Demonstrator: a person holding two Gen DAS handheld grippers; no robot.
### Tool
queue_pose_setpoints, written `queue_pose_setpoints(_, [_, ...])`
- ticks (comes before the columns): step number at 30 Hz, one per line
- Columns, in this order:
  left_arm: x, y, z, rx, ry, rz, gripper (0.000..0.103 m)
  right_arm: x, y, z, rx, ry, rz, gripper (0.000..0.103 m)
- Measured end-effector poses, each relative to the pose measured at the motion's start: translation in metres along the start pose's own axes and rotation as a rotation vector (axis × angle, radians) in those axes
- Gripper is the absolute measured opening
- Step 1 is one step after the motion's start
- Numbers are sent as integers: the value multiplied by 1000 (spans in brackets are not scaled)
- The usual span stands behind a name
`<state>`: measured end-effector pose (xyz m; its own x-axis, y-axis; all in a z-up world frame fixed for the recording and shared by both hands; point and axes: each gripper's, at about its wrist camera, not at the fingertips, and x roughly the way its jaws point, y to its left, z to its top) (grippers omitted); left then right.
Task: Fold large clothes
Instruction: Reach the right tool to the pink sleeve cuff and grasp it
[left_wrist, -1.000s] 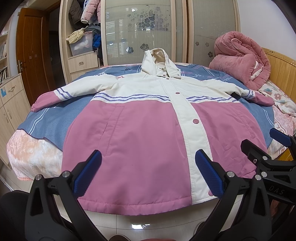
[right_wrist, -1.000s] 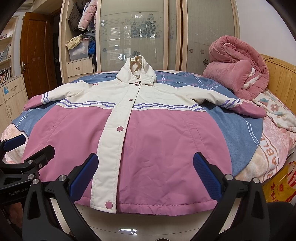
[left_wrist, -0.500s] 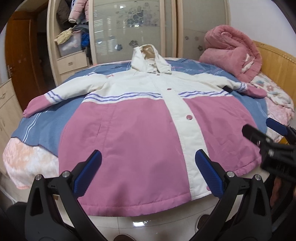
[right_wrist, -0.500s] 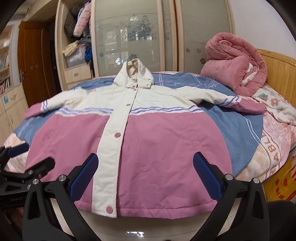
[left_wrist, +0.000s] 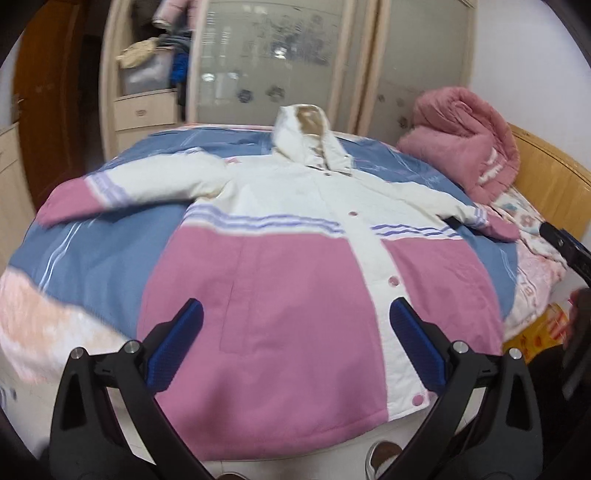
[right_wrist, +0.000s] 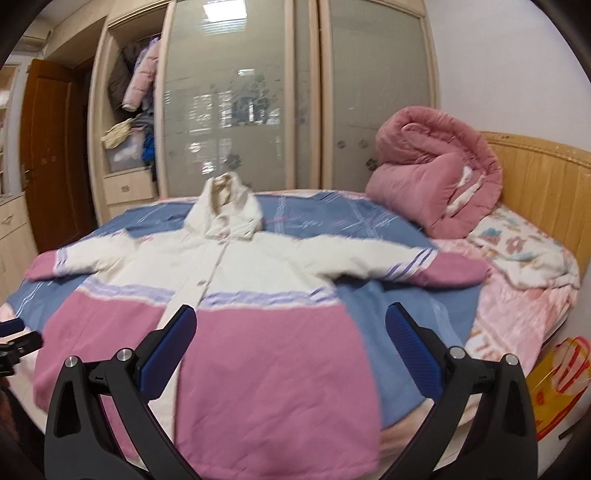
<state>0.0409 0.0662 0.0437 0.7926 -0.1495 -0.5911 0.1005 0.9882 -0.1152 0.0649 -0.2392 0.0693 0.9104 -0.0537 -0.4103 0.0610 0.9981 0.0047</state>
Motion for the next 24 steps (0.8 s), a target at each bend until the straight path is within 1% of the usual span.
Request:
queue_pose_setpoints(2, [-2, -1, 27, 42, -29, 45, 101, 8, -10, 18, 5, 3, -26, 102])
queue_pose_setpoints(3, [-3, -3, 41, 67, -60, 71, 101, 13, -17, 29, 15, 3, -39, 102])
queue_pose_setpoints(4, [-5, -4, 58, 90, -109, 88, 101, 18, -24, 39, 29, 2, -45, 102])
queue_pose_setpoints(6, [-6, -5, 83, 97, -165, 108, 101, 33, -42, 63, 65, 4, -63, 102])
queue_pose_setpoints(7, [-3, -3, 96, 80, -189, 105, 101, 41, -51, 72, 80, 7, -76, 102])
queue_pose_setpoints(9, [6, 4, 112, 48, -202, 87, 101, 60, -76, 90, 132, 24, -109, 102])
queue_pose_setpoints(11, [24, 11, 119, 34, -195, 91, 101, 80, -109, 101, 214, 24, -101, 102])
queue_pose_setpoints(12, [32, 15, 118, 24, -188, 101, 101, 88, -120, 103, 242, 27, -97, 102])
queue_pose_setpoints(14, [49, 26, 105, -21, -165, 91, 101, 110, -155, 101, 325, 47, -85, 102])
queue_pose_setpoints(15, [60, 33, 96, -40, -141, 73, 101, 116, -167, 96, 356, 43, -82, 102])
queue_pose_setpoints(16, [67, 39, 92, -50, -115, 64, 101, 125, -182, 87, 398, 47, -82, 102])
queue_pose_setpoints(17, [78, 45, 88, -66, -62, 55, 101, 136, -201, 72, 452, 71, -86, 102])
queue_pose_setpoints(18, [85, 48, 85, -81, -36, 37, 101, 141, -214, 62, 494, 86, -81, 100])
queue_pose_setpoints(19, [90, 49, 83, -87, -27, 16, 101, 148, -227, 51, 548, 100, -69, 95])
queue_pose_setpoints(20, [93, 50, 80, -81, -26, 13, 101, 157, -245, 37, 619, 120, -52, 93])
queue_pose_setpoints(22, [99, 50, 76, -53, -32, 33, 101, 171, -269, 21, 708, 149, -67, 86])
queue_pose_setpoints(24, [105, 52, 76, -56, -27, 37, 101, 181, -290, 12, 764, 158, -83, 83])
